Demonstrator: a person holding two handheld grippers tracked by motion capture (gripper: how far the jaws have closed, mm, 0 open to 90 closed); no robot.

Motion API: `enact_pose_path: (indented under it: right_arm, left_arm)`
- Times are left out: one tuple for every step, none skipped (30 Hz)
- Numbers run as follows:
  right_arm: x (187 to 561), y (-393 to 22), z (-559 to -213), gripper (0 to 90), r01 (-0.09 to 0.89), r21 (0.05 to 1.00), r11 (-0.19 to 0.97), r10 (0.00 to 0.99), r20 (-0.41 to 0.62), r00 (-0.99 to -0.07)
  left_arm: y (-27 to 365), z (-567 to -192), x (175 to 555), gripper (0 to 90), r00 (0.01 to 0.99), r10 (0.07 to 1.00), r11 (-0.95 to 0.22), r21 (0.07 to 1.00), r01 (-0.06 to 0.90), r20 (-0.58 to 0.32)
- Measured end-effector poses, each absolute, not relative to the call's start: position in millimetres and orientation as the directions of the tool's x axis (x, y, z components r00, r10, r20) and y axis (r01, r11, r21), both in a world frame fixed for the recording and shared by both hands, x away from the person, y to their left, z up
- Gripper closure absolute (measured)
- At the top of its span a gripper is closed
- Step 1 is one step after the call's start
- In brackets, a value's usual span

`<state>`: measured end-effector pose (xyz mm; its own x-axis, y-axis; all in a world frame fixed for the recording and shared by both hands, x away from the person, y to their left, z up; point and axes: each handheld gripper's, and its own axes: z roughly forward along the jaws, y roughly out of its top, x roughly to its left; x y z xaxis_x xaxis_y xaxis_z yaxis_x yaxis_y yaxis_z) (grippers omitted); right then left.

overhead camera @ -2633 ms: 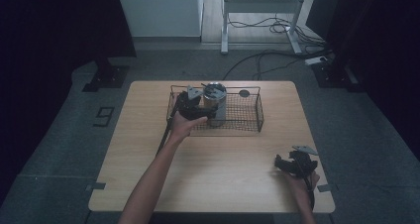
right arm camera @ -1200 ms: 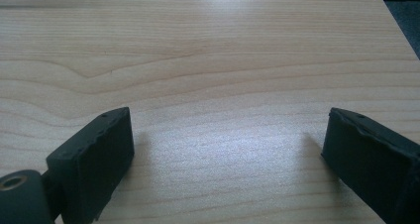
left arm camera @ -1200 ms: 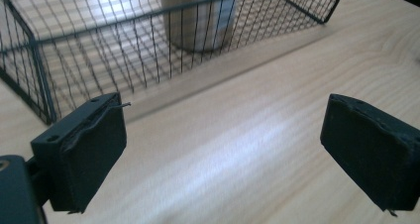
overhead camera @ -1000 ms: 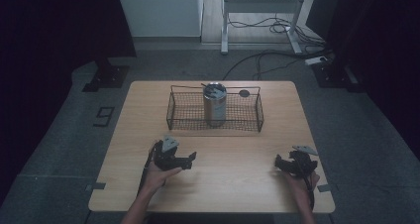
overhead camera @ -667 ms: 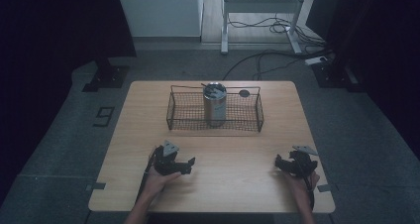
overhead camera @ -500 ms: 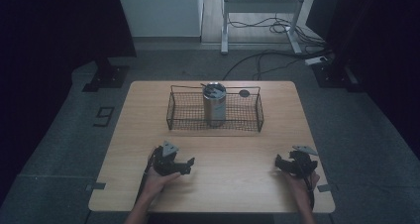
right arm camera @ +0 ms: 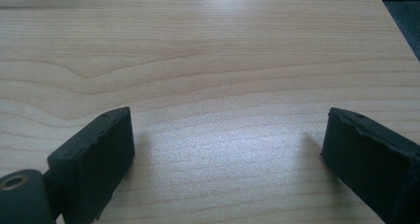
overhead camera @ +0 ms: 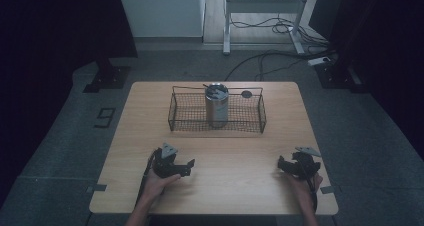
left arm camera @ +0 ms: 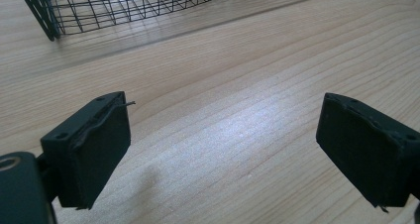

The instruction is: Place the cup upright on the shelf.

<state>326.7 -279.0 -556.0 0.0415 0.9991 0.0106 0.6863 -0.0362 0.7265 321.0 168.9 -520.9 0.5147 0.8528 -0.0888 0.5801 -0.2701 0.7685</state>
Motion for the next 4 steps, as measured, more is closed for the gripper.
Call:
enact_pose_path:
  right_arm:
    - [326.7,-279.0,-556.0,5.6,0.686,0.726,-0.036,0.999,0.011,0.041]
    - [326.7,-279.0,-556.1,5.6,0.686,0.727,-0.036,0.999,0.011,0.041]
    - [326.8,-279.0,-556.1,5.6,0.686,0.727,-0.037,0.999,0.011,0.042]
    - [326.7,-279.0,-556.1,5.6,0.686,0.726,-0.036,0.999,0.011,0.042]
  left_arm:
    - [168.9,-520.9,321.0,7.1,0.515,0.853,-0.270,0.768,0.580,-0.089]
    - [169.7,-520.7,321.2,7.2,0.514,0.853,-0.270,0.767,0.582,-0.091]
    - [169.9,-520.8,321.2,7.2,0.514,0.853,-0.269,0.767,0.583,-0.091]
    - [169.9,-520.8,321.2,7.2,0.514,0.853,-0.269,0.767,0.583,-0.091]
